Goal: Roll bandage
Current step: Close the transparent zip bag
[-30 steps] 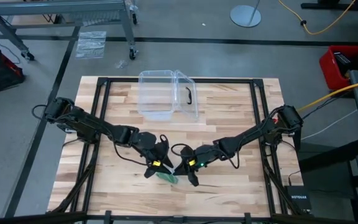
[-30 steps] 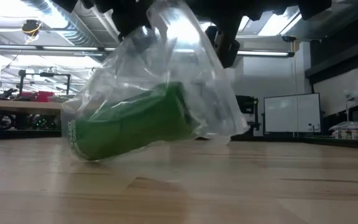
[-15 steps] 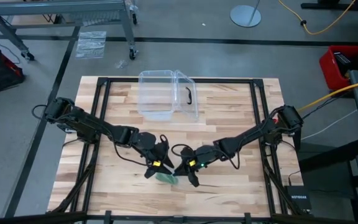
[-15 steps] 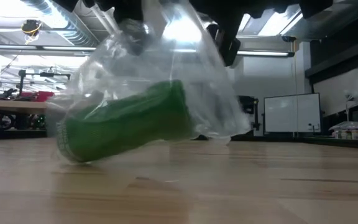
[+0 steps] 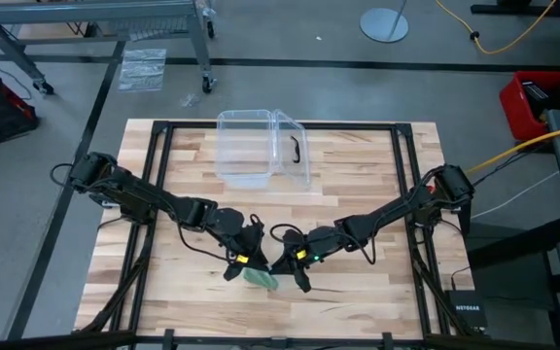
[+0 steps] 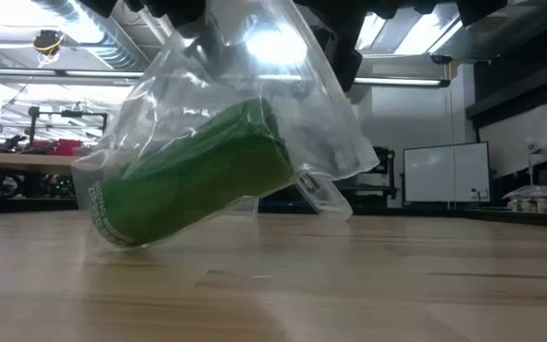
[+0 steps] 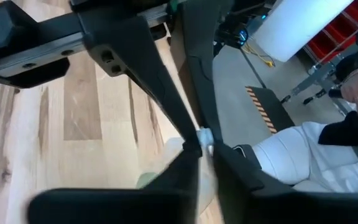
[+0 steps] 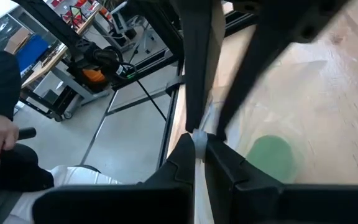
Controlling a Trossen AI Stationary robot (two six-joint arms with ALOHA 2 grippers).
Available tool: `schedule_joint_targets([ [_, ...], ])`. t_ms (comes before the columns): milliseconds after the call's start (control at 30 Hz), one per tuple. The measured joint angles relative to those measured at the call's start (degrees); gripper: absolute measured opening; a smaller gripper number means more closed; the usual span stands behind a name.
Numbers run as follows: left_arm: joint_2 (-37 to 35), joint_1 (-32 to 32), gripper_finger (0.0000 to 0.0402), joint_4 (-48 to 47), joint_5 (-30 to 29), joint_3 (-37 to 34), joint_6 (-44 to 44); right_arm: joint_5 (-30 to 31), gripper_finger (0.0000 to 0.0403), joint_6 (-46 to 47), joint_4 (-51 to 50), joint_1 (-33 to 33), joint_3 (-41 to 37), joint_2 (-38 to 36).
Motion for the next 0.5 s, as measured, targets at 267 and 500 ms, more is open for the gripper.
schedule_joint_targets([
  [267,-0.02,0.10,0.0002,-0.10,-0.04,0.00,0.14,0.00,0.0018,0.00,-1.20,0.00,-0.02,0.00],
  [500,-0.02,0.28,0.0000,-0.15,-0.27,-0.07,0.32,0.00,0.0018,0.11,-1.53,0.00,-0.02,0.00],
])
